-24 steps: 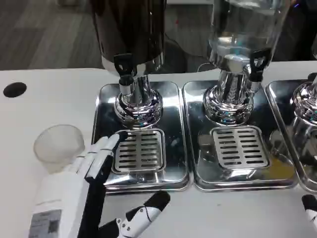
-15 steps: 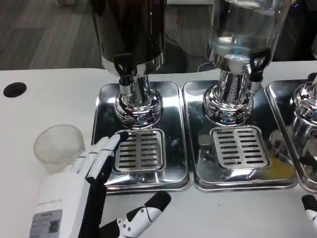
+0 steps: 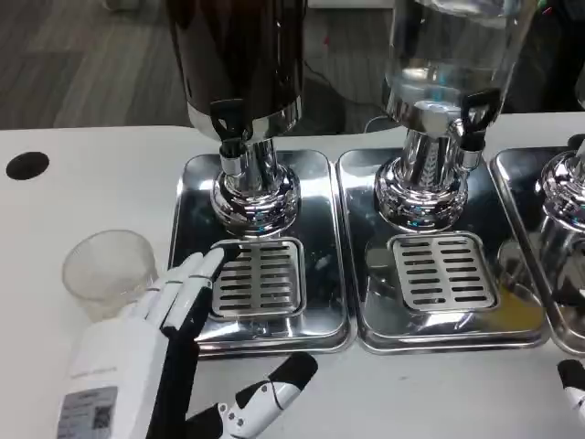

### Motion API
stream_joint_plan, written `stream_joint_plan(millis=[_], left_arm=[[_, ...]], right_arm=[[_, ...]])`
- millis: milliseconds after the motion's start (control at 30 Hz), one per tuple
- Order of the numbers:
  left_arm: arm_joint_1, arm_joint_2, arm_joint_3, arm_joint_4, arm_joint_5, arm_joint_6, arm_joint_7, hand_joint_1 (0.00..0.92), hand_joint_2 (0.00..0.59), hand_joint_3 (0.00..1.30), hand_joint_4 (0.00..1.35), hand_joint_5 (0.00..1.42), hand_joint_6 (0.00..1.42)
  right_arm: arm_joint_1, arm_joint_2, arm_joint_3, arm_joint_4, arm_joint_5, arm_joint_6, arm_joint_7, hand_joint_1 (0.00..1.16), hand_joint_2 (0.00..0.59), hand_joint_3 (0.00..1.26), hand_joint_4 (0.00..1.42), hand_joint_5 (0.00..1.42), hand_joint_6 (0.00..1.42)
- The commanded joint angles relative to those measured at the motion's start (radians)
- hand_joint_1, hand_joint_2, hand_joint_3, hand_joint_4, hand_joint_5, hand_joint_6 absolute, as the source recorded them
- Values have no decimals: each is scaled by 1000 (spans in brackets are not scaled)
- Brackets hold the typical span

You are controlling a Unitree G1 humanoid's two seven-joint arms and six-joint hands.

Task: Grasp the cup under the faucet to collect the drink, then remove the cup.

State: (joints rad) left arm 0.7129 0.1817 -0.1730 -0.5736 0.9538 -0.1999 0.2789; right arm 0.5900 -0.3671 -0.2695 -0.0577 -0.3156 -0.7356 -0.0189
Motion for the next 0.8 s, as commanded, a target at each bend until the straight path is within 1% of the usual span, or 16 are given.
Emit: stream_joint_plan(millis=[33,267,500,633,767,800], left_arm=[[3,5,1,0,5,5,-1,0,99,186,133,192,324],[-3,11,14,11,-6,9,-4,0,98,186,133,192,331],[-20,8,19,-1,-1,31,-27,0,96,186,133,192,335],[-23,10,55,-4,-22,51,-37,0,80,176,121,192,367],[-25,14,120,-19,-62,80,-61,0,73,176,120,203,389],[-26,18,151,-28,-82,87,-70,0,73,176,120,203,390]], right_arm=[[6,0,-4,-18,11,-2,2,621,397,284,210,143,0],[24,1,-8,-22,7,-4,1,621,397,284,210,147,0],[23,-3,-9,-16,18,-8,3,621,397,285,210,155,0],[25,-4,-8,-7,19,-14,3,620,397,285,211,156,0],[29,-5,-6,6,18,-23,1,620,397,285,211,157,0],[30,-5,-7,11,17,-26,1,620,397,285,211,157,0]])
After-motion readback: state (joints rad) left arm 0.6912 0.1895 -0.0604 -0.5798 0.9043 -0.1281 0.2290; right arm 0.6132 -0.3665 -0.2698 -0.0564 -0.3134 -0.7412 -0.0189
